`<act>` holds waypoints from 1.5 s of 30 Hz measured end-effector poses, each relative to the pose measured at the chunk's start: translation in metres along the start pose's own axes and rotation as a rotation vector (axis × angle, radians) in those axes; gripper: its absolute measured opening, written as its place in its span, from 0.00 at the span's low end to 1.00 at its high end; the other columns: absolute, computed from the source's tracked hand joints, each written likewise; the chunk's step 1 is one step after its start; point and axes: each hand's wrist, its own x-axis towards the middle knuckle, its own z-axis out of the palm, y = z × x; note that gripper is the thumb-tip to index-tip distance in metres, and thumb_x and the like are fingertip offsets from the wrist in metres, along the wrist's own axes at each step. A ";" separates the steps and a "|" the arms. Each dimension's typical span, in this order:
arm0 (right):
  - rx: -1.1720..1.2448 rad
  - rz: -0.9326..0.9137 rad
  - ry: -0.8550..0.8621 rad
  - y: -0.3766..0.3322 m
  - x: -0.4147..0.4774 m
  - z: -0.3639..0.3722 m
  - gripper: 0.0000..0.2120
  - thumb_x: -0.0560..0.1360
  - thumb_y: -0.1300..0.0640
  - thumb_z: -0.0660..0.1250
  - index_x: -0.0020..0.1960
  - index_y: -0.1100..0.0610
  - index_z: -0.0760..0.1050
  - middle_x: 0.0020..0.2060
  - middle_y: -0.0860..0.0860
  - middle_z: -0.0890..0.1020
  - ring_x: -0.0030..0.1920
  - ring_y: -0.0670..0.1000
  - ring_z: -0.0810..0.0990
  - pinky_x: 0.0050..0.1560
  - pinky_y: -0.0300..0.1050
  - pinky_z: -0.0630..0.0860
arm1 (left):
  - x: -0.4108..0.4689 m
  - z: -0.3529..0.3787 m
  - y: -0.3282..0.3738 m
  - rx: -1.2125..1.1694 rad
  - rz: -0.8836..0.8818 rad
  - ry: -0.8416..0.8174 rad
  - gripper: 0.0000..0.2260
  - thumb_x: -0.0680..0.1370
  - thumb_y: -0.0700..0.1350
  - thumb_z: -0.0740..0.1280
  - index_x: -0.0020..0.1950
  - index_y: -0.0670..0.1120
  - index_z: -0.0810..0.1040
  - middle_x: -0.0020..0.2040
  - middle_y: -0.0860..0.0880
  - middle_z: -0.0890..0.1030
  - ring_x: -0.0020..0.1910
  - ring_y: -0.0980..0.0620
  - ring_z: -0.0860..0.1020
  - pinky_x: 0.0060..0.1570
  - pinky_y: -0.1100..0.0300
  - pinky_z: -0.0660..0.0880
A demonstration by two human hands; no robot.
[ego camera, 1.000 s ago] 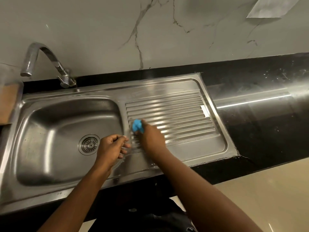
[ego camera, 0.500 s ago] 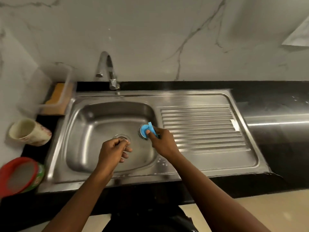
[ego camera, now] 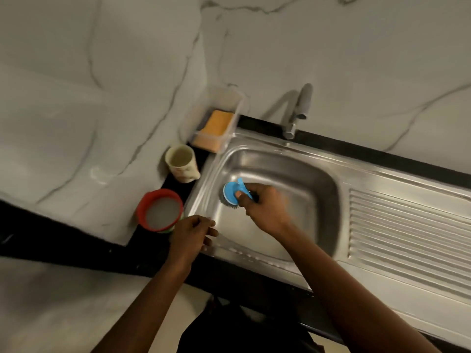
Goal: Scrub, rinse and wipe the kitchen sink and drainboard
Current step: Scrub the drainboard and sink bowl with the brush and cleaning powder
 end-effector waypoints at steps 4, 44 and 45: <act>0.000 -0.089 -0.079 -0.039 0.014 0.040 0.11 0.80 0.50 0.70 0.61 0.50 0.83 0.34 0.45 0.81 0.33 0.39 0.79 0.33 0.29 0.70 | 0.000 -0.037 -0.018 0.006 -0.047 0.075 0.08 0.83 0.44 0.67 0.49 0.41 0.83 0.40 0.44 0.87 0.33 0.50 0.80 0.33 0.58 0.74; -0.448 -0.300 -0.523 -0.088 0.059 0.168 0.16 0.79 0.54 0.71 0.66 0.57 0.80 0.52 0.52 0.84 0.51 0.51 0.83 0.54 0.47 0.82 | 0.018 -0.089 -0.031 -0.185 -0.332 0.144 0.14 0.86 0.47 0.60 0.50 0.42 0.83 0.37 0.48 0.88 0.33 0.51 0.79 0.32 0.58 0.72; -0.450 -0.308 -0.533 -0.089 0.061 0.164 0.15 0.78 0.54 0.72 0.63 0.58 0.82 0.50 0.52 0.84 0.48 0.51 0.83 0.50 0.46 0.82 | 0.019 -0.088 -0.032 -0.177 -0.325 0.156 0.15 0.86 0.47 0.59 0.51 0.42 0.82 0.37 0.48 0.88 0.32 0.51 0.79 0.31 0.59 0.72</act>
